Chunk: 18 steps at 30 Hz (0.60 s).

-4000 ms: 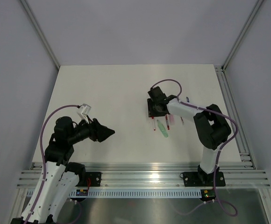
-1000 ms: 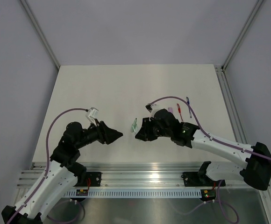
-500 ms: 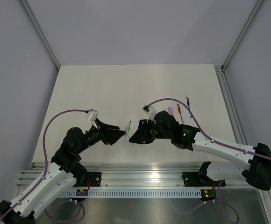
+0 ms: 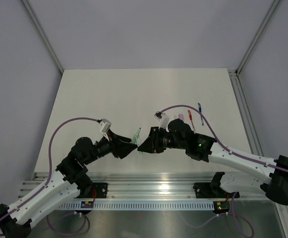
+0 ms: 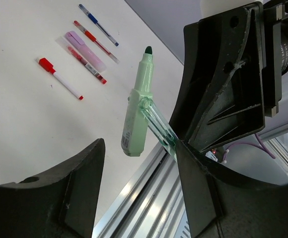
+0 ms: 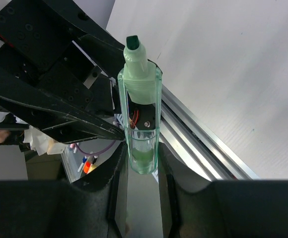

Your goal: Insert the pens into the pen caps

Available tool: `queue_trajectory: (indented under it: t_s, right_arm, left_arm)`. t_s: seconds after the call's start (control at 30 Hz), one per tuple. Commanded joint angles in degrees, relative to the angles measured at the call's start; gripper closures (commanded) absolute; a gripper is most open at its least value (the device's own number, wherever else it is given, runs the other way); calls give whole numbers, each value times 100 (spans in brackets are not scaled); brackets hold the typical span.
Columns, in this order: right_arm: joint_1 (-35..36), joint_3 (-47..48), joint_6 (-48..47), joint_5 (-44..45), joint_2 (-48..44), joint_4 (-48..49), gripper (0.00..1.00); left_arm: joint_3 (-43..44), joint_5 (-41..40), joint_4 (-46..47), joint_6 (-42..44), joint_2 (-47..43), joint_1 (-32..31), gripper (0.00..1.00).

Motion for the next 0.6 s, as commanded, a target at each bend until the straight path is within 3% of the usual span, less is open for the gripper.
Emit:
queue_trajectory:
  t_s: [0.0,0.3,0.57]
  right_arm:
    - [146,6,171,-248,-101,345,87]
    - [243,-73,311,-300,39,494,87]
    - [252,-56,303,-72,-268,468,88]
  left_arm:
    - [74,-474,425,280,40,-85,40]
    - [39,-510,627,359,110,-121,53]
    - [-93,-615,478,316,-241,-252,52]
